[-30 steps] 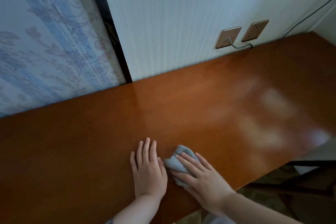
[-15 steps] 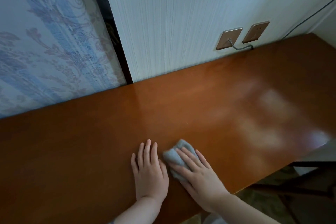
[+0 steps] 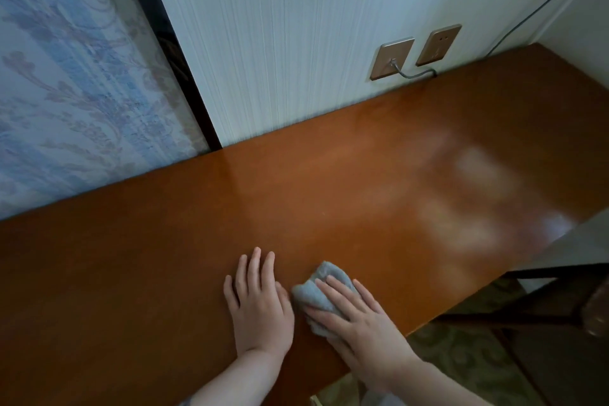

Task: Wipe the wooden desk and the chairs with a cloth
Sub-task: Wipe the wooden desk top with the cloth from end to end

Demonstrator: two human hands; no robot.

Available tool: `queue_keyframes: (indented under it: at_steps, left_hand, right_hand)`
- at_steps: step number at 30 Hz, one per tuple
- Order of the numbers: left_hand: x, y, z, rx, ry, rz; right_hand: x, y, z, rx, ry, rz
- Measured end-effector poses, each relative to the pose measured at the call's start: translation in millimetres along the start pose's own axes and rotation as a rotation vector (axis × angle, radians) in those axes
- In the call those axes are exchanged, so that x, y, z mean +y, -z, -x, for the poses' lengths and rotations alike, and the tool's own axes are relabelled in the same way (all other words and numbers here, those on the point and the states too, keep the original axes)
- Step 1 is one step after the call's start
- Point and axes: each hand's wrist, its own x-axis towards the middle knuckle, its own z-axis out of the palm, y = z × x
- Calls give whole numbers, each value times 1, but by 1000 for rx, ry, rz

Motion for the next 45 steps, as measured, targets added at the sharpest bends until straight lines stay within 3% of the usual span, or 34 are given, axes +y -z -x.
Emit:
queue_keyframes:
  at_steps: [2, 5, 10, 12, 15, 17, 21, 25, 26, 28, 31, 33, 37, 39, 41, 43, 45]
  left_hand:
    - [-2, 0, 3, -1, -48, -14]
    - [7, -1, 8, -34, -238, -26]
    - [74, -1, 8, -40, -197, 121]
    - [93, -3, -2, -72, -137, 149]
    - [93, -9, -13, -114, -84, 97]
    - [90, -13, -14, -105, -78, 44]
    - [94, -20, -13, -80, -52, -27]
    - [93, -23, -11, -39, -7, -14]
    - [94, -21, -11, -21, 29, -14]
    - [94, -21, -11, 10, 83, -7]
    - [92, -21, -11, 44, 126, -1]
    - [92, -22, -11, 40, 153, -7]
    - [92, -25, -9, 31, 188, -32]
    - [93, -25, -9, 37, 210, -55]
    - [94, -25, -9, 36, 216, -77]
    - [93, -25, -9, 54, 206, -76]
    - [92, -27, -8, 75, 183, -57]
  right_hand:
    - [39, 0, 28, -23, -6, 40]
    - [86, 14, 23, 31, -305, -68]
    - [51, 21, -27, 221, -771, -223]
    - [34, 9, -14, 250, -654, -191]
    - [56, 7, 39, 31, -230, -8]
    - [95, 12, 61, -43, -90, 121]
    - [148, 35, 34, -95, -238, 106]
    - [124, 33, -22, 54, -488, -54]
    - [114, 31, -24, 55, -425, -67]
    - [106, 27, -10, -87, -98, 10]
    - [145, 34, 14, -200, 363, 222]
    - [179, 43, 9, -217, 484, 330]
    - [201, 58, -39, -154, 206, 146]
    - [181, 62, -71, -123, -14, -5]
    - [154, 62, -91, -71, -89, -44]
    - [137, 58, -87, -107, 69, -38]
    - [145, 51, -69, -163, 406, 107]
